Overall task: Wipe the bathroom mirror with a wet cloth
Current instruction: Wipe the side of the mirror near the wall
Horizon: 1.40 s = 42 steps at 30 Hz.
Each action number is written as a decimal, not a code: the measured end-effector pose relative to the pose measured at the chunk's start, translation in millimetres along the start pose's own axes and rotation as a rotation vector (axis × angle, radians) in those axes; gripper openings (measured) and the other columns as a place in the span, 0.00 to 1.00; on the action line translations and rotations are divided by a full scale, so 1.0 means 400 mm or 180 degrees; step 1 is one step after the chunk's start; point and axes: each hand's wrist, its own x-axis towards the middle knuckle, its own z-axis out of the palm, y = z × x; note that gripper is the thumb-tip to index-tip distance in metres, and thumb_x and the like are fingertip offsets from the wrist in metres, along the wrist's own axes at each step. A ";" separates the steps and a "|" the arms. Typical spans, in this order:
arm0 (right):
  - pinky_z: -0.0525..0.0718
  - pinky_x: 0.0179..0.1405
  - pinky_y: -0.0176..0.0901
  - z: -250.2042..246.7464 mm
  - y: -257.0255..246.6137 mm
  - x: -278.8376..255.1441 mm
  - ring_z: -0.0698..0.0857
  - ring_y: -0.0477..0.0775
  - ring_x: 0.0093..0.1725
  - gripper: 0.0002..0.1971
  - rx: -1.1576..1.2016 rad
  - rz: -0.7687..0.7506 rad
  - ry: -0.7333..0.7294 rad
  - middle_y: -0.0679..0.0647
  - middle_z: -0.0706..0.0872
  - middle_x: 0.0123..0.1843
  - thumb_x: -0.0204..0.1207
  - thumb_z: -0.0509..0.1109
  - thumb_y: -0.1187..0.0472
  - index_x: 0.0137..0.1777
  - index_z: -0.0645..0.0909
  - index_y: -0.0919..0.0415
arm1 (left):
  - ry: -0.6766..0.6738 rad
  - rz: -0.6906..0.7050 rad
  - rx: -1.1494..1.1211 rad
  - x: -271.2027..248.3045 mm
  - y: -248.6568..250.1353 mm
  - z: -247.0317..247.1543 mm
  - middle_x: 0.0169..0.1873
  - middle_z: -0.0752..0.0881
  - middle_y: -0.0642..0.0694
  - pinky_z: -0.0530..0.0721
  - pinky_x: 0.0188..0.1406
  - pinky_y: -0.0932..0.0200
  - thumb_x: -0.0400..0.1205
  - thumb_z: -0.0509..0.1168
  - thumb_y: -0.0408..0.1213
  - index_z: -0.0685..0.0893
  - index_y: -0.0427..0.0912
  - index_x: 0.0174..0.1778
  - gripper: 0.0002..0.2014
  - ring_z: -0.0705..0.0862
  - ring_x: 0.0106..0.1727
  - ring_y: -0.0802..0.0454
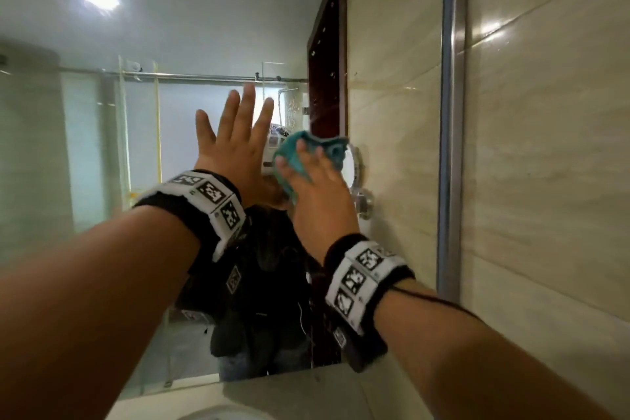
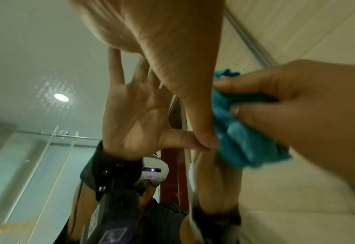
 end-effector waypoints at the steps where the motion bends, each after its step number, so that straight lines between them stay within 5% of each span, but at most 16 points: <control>1: 0.62 0.78 0.59 0.011 -0.008 -0.026 0.61 0.63 0.79 0.34 0.0035 -0.0205 -0.0045 0.53 0.59 0.83 0.73 0.69 0.67 0.78 0.65 0.46 | -0.0040 0.0003 -0.0033 -0.002 0.001 0.003 0.77 0.24 0.41 0.39 0.76 0.29 0.56 0.60 0.82 0.21 0.45 0.76 0.72 0.27 0.80 0.41; 3: 0.63 0.77 0.61 -0.005 0.014 -0.014 0.63 0.61 0.79 0.32 0.0000 -0.0474 -0.0253 0.52 0.59 0.83 0.74 0.69 0.66 0.77 0.67 0.46 | -0.0072 0.0011 -0.0078 -0.001 -0.001 0.004 0.76 0.22 0.41 0.38 0.77 0.30 0.55 0.61 0.82 0.20 0.45 0.75 0.73 0.26 0.79 0.42; 5: 0.51 0.79 0.52 -0.051 0.055 0.057 0.57 0.56 0.81 0.31 -0.0297 -0.0534 -0.0377 0.50 0.53 0.84 0.79 0.64 0.63 0.79 0.62 0.44 | -0.0125 -0.0006 -0.0096 -0.002 -0.001 0.000 0.76 0.21 0.42 0.37 0.76 0.30 0.54 0.63 0.81 0.18 0.46 0.74 0.74 0.25 0.79 0.42; 9: 0.52 0.81 0.48 -0.143 0.100 0.211 0.51 0.56 0.83 0.30 0.0054 0.0332 0.0038 0.51 0.51 0.84 0.80 0.59 0.66 0.80 0.59 0.45 | -0.0126 -0.0055 -0.0108 -0.005 0.005 0.002 0.75 0.20 0.43 0.34 0.75 0.32 0.53 0.66 0.79 0.13 0.47 0.69 0.75 0.24 0.78 0.43; 11: 0.49 0.80 0.48 -0.136 0.057 0.196 0.48 0.55 0.83 0.34 -0.0137 0.0381 -0.0111 0.49 0.48 0.85 0.79 0.61 0.66 0.81 0.54 0.43 | -0.0142 -0.0065 -0.0121 -0.007 0.006 0.003 0.75 0.19 0.43 0.34 0.75 0.32 0.54 0.65 0.79 0.13 0.46 0.69 0.75 0.23 0.78 0.43; 13: 0.49 0.79 0.47 -0.108 -0.005 0.126 0.49 0.55 0.83 0.34 -0.0325 -0.0103 -0.0306 0.49 0.47 0.85 0.79 0.63 0.61 0.81 0.54 0.43 | -0.0146 -0.0070 -0.0113 -0.011 0.005 0.003 0.74 0.19 0.42 0.35 0.76 0.32 0.55 0.64 0.80 0.14 0.45 0.69 0.74 0.23 0.78 0.43; 17: 0.58 0.77 0.48 -0.105 0.017 0.144 0.56 0.51 0.81 0.33 -0.0473 -0.0621 -0.0365 0.47 0.51 0.84 0.77 0.68 0.58 0.79 0.59 0.42 | -0.0198 -0.0101 -0.0095 -0.011 0.008 -0.002 0.74 0.19 0.42 0.37 0.77 0.31 0.55 0.65 0.79 0.12 0.44 0.68 0.74 0.23 0.77 0.42; 22: 0.56 0.80 0.53 -0.137 0.028 0.256 0.50 0.55 0.82 0.37 -0.0156 0.0322 -0.0139 0.50 0.48 0.85 0.78 0.64 0.67 0.81 0.53 0.44 | -0.0255 -0.0120 -0.0133 -0.013 0.014 -0.007 0.74 0.19 0.42 0.35 0.76 0.31 0.54 0.66 0.78 0.14 0.45 0.70 0.75 0.23 0.77 0.42; 28: 0.58 0.79 0.50 -0.130 0.023 0.202 0.55 0.54 0.81 0.38 -0.0567 -0.0459 -0.0279 0.50 0.50 0.84 0.76 0.66 0.66 0.81 0.54 0.44 | -0.0218 -0.0116 -0.0094 -0.017 0.015 -0.006 0.74 0.19 0.41 0.36 0.76 0.31 0.55 0.65 0.79 0.14 0.44 0.70 0.75 0.23 0.78 0.41; 33: 0.53 0.79 0.52 -0.189 0.066 0.270 0.50 0.55 0.82 0.37 -0.0312 0.0478 -0.0116 0.50 0.48 0.85 0.77 0.63 0.69 0.81 0.54 0.45 | -0.0226 -0.0098 -0.0175 -0.020 0.014 -0.007 0.74 0.18 0.42 0.37 0.76 0.30 0.54 0.66 0.78 0.13 0.45 0.68 0.75 0.23 0.77 0.42; 39: 0.61 0.77 0.50 -0.120 0.021 0.177 0.57 0.53 0.81 0.37 -0.0627 -0.0526 -0.0296 0.48 0.51 0.84 0.75 0.67 0.64 0.81 0.56 0.43 | -0.0263 -0.0123 -0.0121 -0.018 0.018 -0.008 0.73 0.18 0.41 0.36 0.76 0.31 0.54 0.65 0.79 0.13 0.44 0.69 0.75 0.22 0.77 0.42; 42: 0.60 0.78 0.52 -0.166 0.093 0.233 0.57 0.52 0.81 0.36 -0.0269 0.0158 -0.0137 0.46 0.51 0.84 0.75 0.64 0.66 0.79 0.59 0.41 | -0.0240 -0.0122 -0.0211 -0.020 0.016 -0.009 0.74 0.18 0.42 0.36 0.76 0.30 0.53 0.66 0.79 0.13 0.45 0.68 0.75 0.22 0.77 0.42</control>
